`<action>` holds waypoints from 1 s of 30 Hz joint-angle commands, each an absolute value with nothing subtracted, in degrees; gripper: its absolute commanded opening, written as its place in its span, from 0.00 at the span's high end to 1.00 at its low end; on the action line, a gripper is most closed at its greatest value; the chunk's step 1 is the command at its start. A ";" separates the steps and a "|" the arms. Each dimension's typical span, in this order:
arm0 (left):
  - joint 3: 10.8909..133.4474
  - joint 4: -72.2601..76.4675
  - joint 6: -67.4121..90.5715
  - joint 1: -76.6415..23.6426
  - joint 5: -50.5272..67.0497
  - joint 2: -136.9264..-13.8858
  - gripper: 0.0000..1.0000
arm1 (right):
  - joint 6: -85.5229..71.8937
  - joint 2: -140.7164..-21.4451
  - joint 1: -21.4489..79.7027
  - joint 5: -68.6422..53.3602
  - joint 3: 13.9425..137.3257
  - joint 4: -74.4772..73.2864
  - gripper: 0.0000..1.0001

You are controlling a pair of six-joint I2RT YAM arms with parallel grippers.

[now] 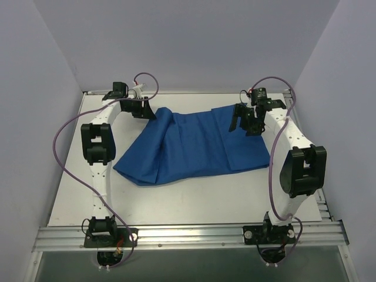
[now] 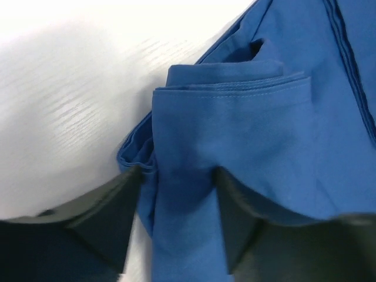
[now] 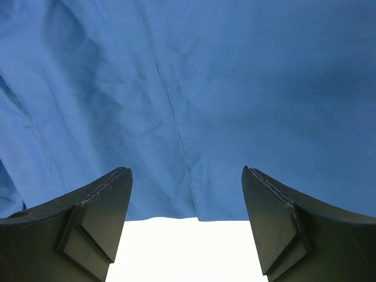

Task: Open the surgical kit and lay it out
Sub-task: Open the surgical kit at the center of the board.

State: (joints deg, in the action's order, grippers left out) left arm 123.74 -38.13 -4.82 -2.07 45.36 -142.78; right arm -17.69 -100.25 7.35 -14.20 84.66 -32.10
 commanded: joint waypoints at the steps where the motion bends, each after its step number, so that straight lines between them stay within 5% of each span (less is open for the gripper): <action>1: 123.14 -37.88 -5.19 -2.20 50.18 -141.95 0.44 | -18.10 -97.56 8.26 -13.27 83.50 -33.05 0.24; 3: 122.87 -37.88 -4.92 -2.02 50.80 -141.51 0.59 | -18.54 -97.73 8.96 -13.18 83.76 -32.78 0.24; 4: 122.87 -38.49 -4.92 -2.11 50.54 -141.42 0.84 | -18.63 -97.91 9.23 -13.10 83.93 -32.78 0.24; 5: 122.78 -38.76 -4.66 -1.94 48.62 -141.07 0.97 | -18.89 -98.00 9.49 -12.92 84.11 -32.78 0.24; 8: 119.73 -38.24 -2.82 -1.32 42.82 -138.09 0.98 | -18.98 -98.52 10.28 -12.39 84.99 -32.70 0.24; 18: 114.77 -45.77 7.38 4.39 -6.99 -124.89 0.98 | -19.86 -102.56 12.13 -10.63 87.10 -31.99 0.25; 20: 116.53 -49.91 7.82 6.15 -12.21 -125.85 0.84 | -20.21 -104.06 12.22 -10.11 87.10 -31.99 0.25; 21: 117.85 -52.01 8.00 6.67 -13.70 -127.43 0.52 | -20.56 -104.67 12.30 -9.41 87.10 -31.91 0.25; 22: 120.82 -56.38 9.91 7.03 -15.71 -128.14 0.40 | -20.65 -105.90 12.30 -9.32 87.19 -31.73 0.26; 26: 118.15 -57.13 11.33 6.68 -13.38 -125.70 0.32 | -21.09 -108.36 12.48 -8.35 88.24 -31.55 0.28; 30: 110.06 -55.20 13.71 4.32 -10.65 -118.15 0.35 | -21.80 -110.21 11.95 -6.77 88.42 -30.77 0.32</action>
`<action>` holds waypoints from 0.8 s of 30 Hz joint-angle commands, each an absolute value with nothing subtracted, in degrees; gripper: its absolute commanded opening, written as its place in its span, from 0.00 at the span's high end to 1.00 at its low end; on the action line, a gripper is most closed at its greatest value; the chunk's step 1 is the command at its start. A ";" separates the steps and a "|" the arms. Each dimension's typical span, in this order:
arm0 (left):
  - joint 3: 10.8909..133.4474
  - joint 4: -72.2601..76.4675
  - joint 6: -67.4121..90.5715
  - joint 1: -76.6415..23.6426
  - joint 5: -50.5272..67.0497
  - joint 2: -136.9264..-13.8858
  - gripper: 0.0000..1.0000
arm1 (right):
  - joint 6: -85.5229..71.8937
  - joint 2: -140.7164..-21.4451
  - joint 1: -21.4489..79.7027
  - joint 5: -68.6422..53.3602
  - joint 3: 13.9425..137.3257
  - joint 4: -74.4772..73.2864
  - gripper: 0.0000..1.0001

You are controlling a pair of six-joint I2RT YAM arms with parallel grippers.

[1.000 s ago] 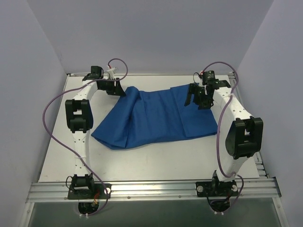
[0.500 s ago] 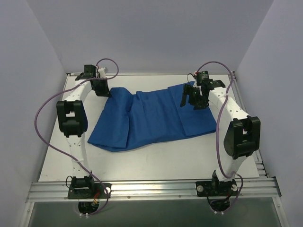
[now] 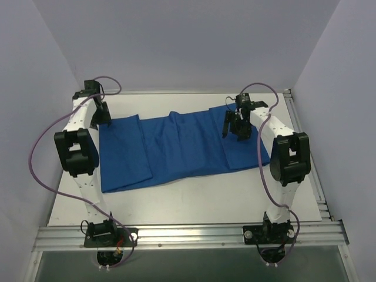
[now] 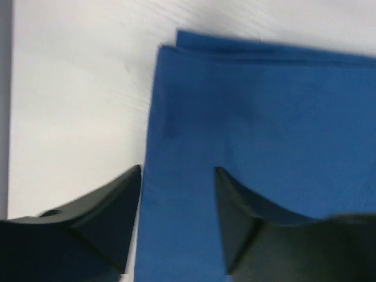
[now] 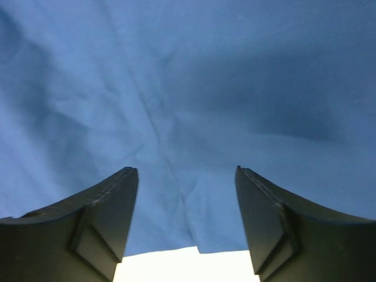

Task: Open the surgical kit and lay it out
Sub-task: Open the surgical kit at the center of the board.

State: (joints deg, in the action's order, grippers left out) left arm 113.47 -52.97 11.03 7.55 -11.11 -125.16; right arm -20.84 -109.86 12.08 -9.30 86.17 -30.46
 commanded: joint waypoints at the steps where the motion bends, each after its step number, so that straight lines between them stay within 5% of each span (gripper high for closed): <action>1: 108.04 -53.89 13.88 3.70 -9.50 -117.08 0.45 | -21.97 -111.17 11.69 -6.07 88.24 -30.76 0.34; 6: 95.92 -51.33 14.85 -2.54 -1.59 -113.38 0.84 | -23.99 -112.41 10.46 -5.36 84.30 -27.61 0.52; 8: 94.31 -50.63 16.25 -5.44 -0.18 -114.25 0.90 | -25.57 -112.41 9.50 -6.67 81.22 -25.76 0.54; 19: 112.22 -57.47 14.51 -7.47 3.86 -135.16 0.79 | -32.25 -110.22 6.42 -10.63 66.55 -18.90 0.54; 24: 131.80 -66.41 11.17 -8.17 6.94 -149.46 0.78 | -37.87 -109.59 5.19 -16.34 60.04 -13.89 0.53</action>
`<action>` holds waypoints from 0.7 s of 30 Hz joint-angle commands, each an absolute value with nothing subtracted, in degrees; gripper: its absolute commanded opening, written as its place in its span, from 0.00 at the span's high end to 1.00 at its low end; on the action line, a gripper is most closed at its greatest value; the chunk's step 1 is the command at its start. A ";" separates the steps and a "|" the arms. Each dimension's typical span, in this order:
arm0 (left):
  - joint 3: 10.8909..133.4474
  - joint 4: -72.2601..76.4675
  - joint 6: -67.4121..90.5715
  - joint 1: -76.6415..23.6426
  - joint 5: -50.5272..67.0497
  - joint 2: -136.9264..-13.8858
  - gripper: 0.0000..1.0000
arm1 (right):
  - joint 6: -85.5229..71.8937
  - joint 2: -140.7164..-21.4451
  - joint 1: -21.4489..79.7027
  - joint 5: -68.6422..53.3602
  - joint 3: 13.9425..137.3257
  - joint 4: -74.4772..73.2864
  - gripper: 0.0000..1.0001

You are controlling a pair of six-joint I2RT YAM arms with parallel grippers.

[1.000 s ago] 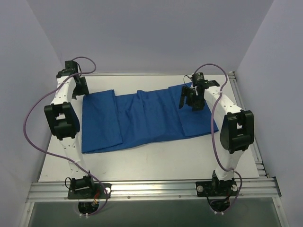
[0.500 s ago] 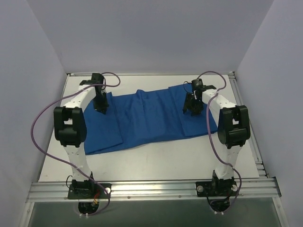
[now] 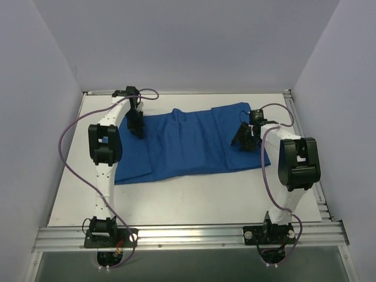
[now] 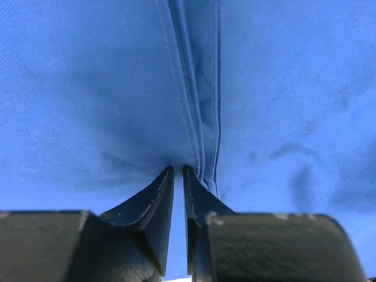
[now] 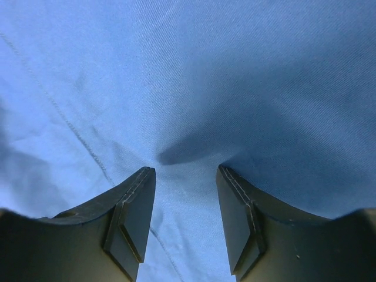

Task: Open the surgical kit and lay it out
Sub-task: Open the surgical kit at the center of the board.

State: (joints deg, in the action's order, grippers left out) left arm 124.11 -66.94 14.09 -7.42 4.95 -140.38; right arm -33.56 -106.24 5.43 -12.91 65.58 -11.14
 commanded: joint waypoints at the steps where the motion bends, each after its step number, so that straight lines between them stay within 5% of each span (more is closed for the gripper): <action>1: 135.58 -67.92 10.55 -8.43 6.42 -151.24 0.77 | -38.32 -109.95 5.10 -17.04 59.86 -14.06 0.53; 6: 145.30 -69.00 10.45 -8.79 5.63 -153.73 0.76 | -38.77 -108.64 4.39 -18.64 58.36 -12.22 0.51; 12: 128.88 -59.71 12.39 -6.86 -0.52 -137.75 0.53 | -26.12 -108.98 8.16 -10.31 72.31 -22.56 0.38; 21: 109.88 -54.59 14.76 -7.47 -3.52 -118.49 0.49 | -21.09 -109.86 17.22 4.83 84.11 -31.38 0.29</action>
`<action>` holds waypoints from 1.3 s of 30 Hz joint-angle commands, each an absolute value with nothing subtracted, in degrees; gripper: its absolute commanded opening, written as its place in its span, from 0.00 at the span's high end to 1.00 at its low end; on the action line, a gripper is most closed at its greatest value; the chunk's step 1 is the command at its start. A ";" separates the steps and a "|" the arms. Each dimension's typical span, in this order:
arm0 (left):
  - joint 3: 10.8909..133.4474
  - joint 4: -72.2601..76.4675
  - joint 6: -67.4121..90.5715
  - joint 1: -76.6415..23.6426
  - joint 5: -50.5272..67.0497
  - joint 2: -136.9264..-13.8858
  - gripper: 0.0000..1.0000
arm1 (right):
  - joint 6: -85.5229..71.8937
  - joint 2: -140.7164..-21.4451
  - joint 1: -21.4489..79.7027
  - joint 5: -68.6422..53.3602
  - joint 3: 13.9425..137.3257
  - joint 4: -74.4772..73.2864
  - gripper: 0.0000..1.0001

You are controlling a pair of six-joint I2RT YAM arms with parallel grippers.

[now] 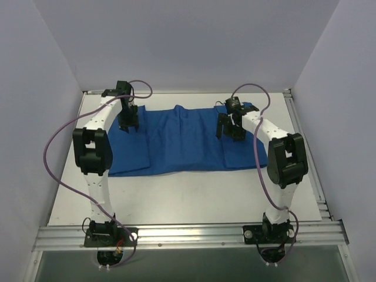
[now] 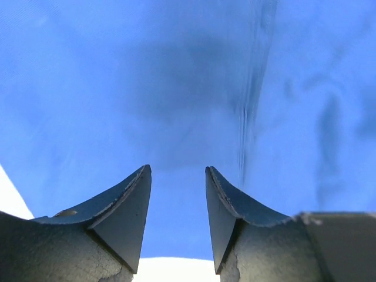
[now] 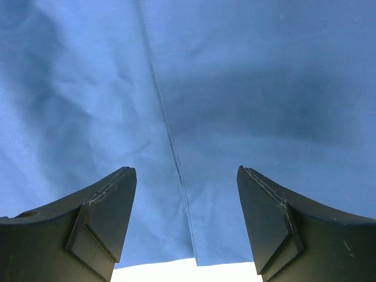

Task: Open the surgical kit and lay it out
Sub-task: Open the surgical kit at the center of the board.

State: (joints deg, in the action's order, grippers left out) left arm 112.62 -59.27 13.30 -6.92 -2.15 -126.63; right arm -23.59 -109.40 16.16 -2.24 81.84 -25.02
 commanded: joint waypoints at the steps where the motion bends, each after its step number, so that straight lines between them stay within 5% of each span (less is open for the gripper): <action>1: 108.73 -54.41 14.94 -7.64 -3.17 -117.52 0.49 | -20.92 -110.30 17.66 5.88 84.37 -31.29 0.29; 19: 92.38 -51.06 16.79 -9.40 -1.67 -103.54 0.50 | -20.83 -120.32 23.64 18.45 88.51 -32.52 0.40; 31: 91.32 -51.07 16.26 -9.32 -2.37 -103.45 0.50 | -19.95 -118.21 22.32 18.55 86.92 -32.17 0.73; 35: 91.23 -51.15 16.35 -9.32 -2.37 -102.92 0.50 | -19.86 -117.60 21.63 19.86 89.02 -33.66 0.99; 39: 90.70 -50.89 16.26 -9.32 -2.72 -102.83 0.50 | -19.43 -114.88 16.36 22.92 90.44 -35.68 1.00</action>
